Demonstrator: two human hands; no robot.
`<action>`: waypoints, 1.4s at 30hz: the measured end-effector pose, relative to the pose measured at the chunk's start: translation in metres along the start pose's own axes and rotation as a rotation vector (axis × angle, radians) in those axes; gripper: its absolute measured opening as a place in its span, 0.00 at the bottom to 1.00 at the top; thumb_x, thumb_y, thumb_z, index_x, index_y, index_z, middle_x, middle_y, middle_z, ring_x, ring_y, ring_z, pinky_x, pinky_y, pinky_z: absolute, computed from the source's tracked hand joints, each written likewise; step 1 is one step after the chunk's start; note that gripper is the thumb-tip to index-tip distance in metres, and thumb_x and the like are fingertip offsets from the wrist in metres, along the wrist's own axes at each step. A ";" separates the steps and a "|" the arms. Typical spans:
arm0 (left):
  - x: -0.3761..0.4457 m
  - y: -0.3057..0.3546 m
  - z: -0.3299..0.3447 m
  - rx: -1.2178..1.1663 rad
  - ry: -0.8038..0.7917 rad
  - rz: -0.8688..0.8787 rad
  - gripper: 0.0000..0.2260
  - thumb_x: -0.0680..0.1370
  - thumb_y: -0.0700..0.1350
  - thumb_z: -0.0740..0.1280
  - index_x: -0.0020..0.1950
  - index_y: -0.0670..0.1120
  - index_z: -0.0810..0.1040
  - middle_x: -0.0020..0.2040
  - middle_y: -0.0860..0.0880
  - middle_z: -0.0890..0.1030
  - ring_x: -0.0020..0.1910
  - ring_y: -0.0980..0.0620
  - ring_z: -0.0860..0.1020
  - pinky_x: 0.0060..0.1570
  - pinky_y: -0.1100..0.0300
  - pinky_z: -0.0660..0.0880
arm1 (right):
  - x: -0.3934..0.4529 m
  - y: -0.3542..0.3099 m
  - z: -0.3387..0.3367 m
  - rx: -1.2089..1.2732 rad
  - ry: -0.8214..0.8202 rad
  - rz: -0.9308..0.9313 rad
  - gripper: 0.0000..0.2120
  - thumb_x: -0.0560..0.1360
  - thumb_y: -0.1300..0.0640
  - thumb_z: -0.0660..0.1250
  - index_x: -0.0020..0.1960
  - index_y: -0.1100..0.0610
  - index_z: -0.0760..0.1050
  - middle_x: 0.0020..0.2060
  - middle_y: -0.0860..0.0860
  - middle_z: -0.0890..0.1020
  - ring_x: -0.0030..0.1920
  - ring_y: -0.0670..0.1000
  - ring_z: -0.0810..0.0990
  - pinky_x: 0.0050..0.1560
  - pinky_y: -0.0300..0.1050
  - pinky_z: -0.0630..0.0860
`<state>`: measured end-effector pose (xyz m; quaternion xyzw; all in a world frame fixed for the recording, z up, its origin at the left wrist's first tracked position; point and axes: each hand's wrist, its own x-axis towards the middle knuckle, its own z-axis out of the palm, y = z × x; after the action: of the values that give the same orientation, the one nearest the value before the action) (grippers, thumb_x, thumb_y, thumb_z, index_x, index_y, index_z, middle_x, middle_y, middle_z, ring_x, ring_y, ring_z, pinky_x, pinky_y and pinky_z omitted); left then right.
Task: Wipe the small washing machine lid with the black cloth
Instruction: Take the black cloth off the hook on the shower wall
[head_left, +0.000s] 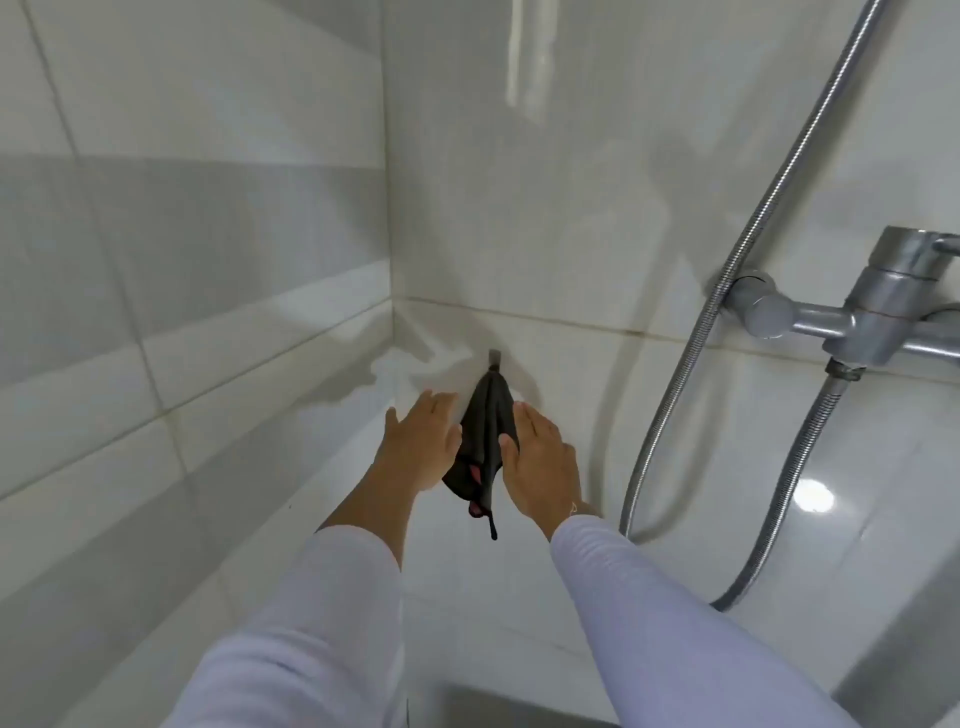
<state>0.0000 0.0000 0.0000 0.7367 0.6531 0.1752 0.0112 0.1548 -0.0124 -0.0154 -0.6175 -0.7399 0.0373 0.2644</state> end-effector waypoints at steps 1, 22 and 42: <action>0.004 0.004 0.000 -0.070 -0.007 -0.029 0.22 0.83 0.49 0.50 0.77 0.48 0.56 0.77 0.49 0.61 0.77 0.50 0.57 0.74 0.45 0.56 | 0.004 0.002 0.001 0.028 0.006 0.008 0.24 0.80 0.52 0.50 0.75 0.55 0.53 0.74 0.51 0.60 0.73 0.54 0.60 0.66 0.52 0.64; 0.032 0.010 0.016 -0.442 -0.045 -0.161 0.13 0.80 0.49 0.60 0.57 0.41 0.75 0.53 0.44 0.80 0.51 0.47 0.77 0.47 0.60 0.68 | 0.024 0.027 0.018 0.383 0.016 0.185 0.15 0.75 0.61 0.59 0.31 0.54 0.61 0.38 0.58 0.73 0.40 0.54 0.70 0.41 0.44 0.65; -0.009 0.041 -0.038 -0.600 -0.126 -0.068 0.13 0.82 0.52 0.52 0.51 0.44 0.71 0.48 0.46 0.75 0.46 0.49 0.73 0.45 0.59 0.69 | -0.012 -0.025 -0.053 0.869 -0.115 0.333 0.08 0.73 0.58 0.63 0.35 0.59 0.73 0.32 0.54 0.75 0.35 0.51 0.72 0.40 0.42 0.70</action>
<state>0.0286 -0.0230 0.0433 0.6876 0.5944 0.3137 0.2748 0.1571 -0.0436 0.0354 -0.5568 -0.5601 0.4197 0.4474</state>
